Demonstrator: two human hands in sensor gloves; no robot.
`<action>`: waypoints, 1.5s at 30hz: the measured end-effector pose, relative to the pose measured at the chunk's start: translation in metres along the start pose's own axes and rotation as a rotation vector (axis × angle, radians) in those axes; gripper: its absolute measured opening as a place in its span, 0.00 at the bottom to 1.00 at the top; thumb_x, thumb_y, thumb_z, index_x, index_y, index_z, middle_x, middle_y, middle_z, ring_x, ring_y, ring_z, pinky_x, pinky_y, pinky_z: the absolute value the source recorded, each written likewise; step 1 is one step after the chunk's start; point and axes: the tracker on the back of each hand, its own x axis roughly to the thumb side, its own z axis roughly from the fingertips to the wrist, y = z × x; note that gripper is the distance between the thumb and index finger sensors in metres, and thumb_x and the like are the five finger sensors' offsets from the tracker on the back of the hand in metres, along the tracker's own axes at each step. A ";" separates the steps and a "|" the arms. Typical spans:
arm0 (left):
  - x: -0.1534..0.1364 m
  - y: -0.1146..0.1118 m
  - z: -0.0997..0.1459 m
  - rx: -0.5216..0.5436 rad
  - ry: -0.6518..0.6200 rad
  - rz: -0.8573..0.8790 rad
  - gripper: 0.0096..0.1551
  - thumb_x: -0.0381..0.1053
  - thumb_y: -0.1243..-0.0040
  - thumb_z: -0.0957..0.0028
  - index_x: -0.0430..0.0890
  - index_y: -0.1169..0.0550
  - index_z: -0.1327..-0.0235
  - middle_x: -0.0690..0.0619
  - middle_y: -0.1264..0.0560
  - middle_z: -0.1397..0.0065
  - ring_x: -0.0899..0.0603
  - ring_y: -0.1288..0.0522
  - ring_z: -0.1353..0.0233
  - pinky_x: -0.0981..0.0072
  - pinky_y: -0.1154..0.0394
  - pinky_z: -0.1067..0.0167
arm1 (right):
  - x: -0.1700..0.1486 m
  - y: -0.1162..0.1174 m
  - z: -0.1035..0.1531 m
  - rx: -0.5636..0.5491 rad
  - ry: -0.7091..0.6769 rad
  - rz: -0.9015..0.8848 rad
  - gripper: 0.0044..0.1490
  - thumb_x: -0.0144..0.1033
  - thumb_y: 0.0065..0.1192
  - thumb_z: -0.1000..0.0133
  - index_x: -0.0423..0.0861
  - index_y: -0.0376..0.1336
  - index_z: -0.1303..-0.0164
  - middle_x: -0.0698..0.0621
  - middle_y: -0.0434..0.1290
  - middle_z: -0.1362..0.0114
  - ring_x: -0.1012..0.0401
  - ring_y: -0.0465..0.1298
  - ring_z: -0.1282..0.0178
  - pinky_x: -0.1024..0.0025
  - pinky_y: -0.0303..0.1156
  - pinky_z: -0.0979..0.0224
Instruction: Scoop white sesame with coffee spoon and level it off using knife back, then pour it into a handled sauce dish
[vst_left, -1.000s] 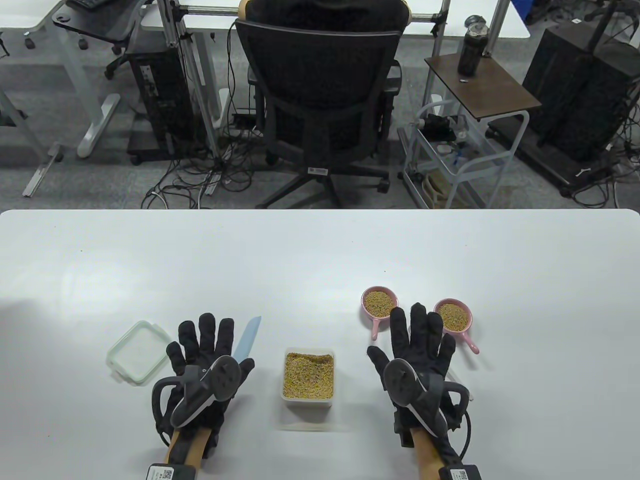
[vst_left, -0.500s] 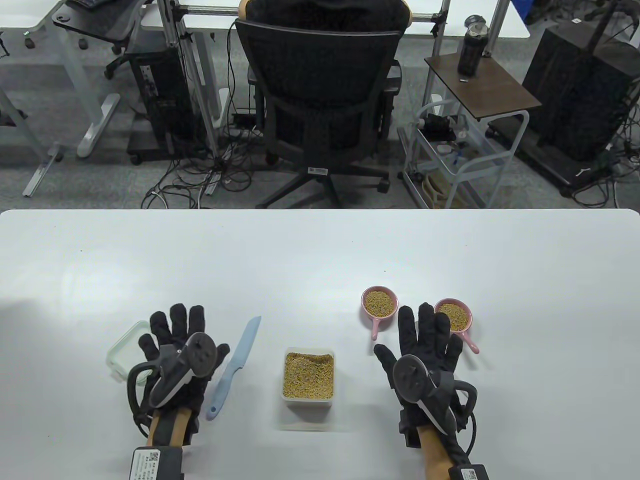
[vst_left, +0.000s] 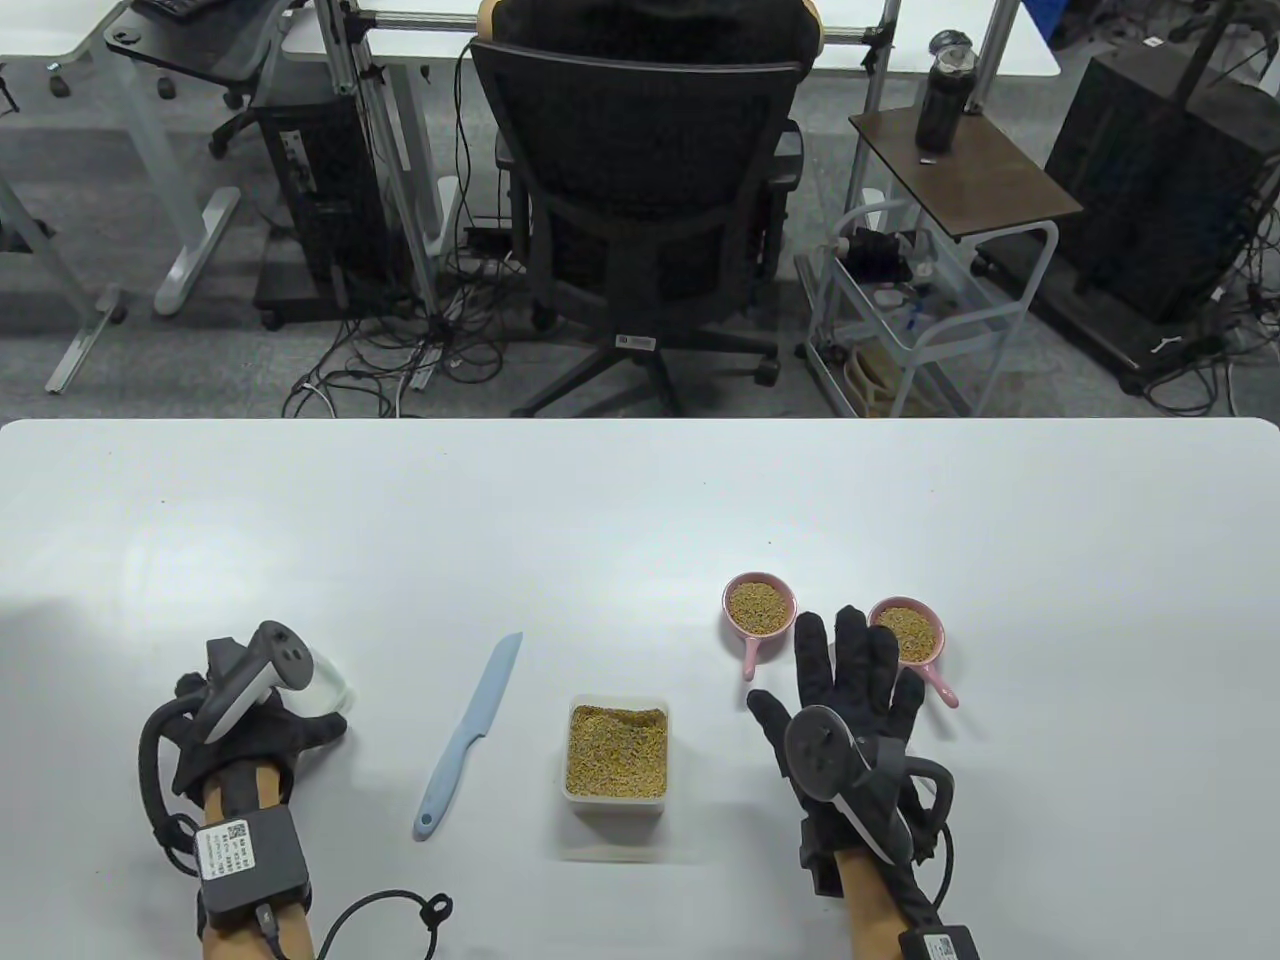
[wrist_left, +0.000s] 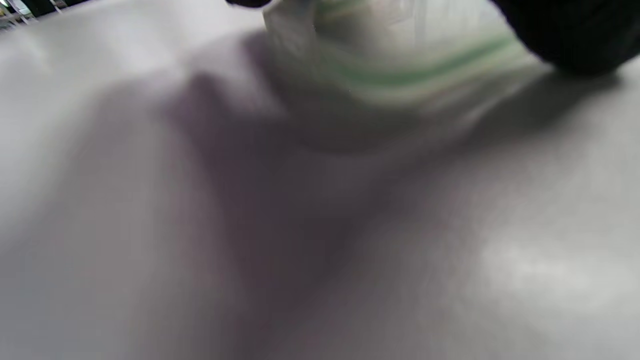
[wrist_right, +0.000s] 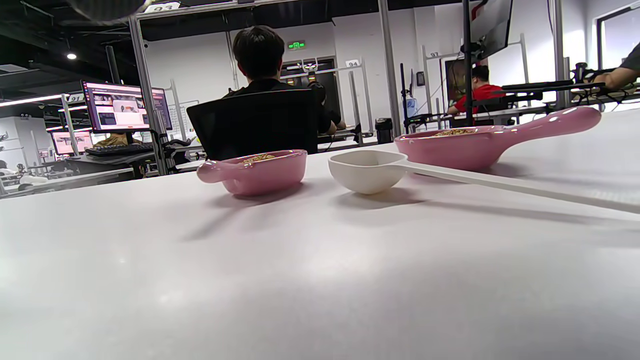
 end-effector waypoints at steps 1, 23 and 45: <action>-0.002 -0.001 0.000 0.057 -0.006 0.021 0.73 0.78 0.47 0.60 0.41 0.59 0.12 0.40 0.53 0.07 0.29 0.48 0.10 0.26 0.50 0.22 | 0.000 -0.001 0.000 0.006 -0.001 0.000 0.54 0.69 0.51 0.40 0.59 0.37 0.08 0.47 0.35 0.05 0.44 0.39 0.08 0.36 0.37 0.17; 0.042 0.032 0.047 0.277 -0.506 -0.009 0.76 0.78 0.39 0.58 0.40 0.58 0.11 0.35 0.52 0.10 0.28 0.48 0.14 0.26 0.50 0.22 | -0.002 0.002 0.001 0.007 0.008 0.003 0.55 0.67 0.55 0.40 0.59 0.38 0.08 0.47 0.37 0.05 0.44 0.40 0.08 0.35 0.38 0.17; 0.215 -0.001 0.164 0.302 -1.050 -0.322 0.76 0.79 0.40 0.57 0.40 0.58 0.11 0.36 0.52 0.09 0.28 0.47 0.13 0.24 0.49 0.22 | -0.004 -0.001 0.001 -0.001 0.005 -0.017 0.55 0.66 0.56 0.40 0.59 0.38 0.08 0.47 0.37 0.05 0.43 0.41 0.08 0.35 0.38 0.17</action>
